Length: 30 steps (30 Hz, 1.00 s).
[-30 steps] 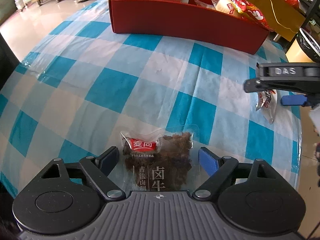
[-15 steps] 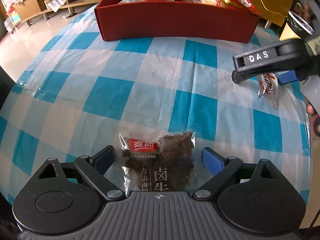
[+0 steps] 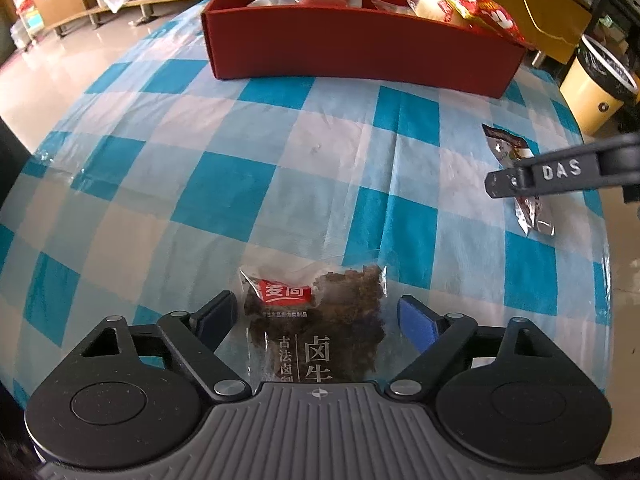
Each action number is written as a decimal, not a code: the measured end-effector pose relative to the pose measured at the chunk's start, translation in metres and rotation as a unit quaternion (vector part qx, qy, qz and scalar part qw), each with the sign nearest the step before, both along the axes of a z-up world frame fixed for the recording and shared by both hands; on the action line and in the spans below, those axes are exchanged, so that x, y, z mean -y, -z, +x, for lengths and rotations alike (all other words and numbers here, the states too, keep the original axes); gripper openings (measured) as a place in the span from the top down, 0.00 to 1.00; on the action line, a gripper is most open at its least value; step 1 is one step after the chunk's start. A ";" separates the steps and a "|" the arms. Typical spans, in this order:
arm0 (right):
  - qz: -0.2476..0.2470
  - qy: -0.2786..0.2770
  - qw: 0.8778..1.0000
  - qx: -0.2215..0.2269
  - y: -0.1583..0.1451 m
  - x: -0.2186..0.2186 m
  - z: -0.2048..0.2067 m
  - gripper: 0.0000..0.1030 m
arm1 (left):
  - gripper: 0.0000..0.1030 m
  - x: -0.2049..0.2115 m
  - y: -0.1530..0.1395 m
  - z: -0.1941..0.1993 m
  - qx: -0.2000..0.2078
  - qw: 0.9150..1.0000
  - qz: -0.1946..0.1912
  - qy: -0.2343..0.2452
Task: Organize snacks
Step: 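Grasp the brown beef jerky pack with the left gripper while the right gripper grasps the white snack pouch, then carry the jerky pack and white pouch over the red box with both grippers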
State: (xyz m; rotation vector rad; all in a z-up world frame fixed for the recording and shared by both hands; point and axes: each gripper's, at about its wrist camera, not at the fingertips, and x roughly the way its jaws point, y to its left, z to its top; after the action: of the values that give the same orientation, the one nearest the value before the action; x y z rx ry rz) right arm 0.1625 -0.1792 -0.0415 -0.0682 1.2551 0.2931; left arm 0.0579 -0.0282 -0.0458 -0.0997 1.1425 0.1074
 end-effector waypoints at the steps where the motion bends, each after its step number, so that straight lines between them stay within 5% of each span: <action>1: 0.003 0.001 1.000 0.003 -0.002 0.001 0.001 0.46 | 0.13 -0.001 -0.001 0.000 0.000 1.000 -0.001 -0.003; 30: 0.028 0.002 0.997 0.066 -0.044 -0.002 0.013 0.46 | 0.13 -0.011 -0.055 0.041 0.088 0.996 0.004 -0.025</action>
State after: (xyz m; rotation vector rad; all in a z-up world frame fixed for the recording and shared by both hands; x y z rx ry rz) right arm 0.1757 -0.1771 0.0021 -0.0372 1.1151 0.3149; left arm 0.0991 -0.0171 0.0089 -0.1293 0.9630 0.1448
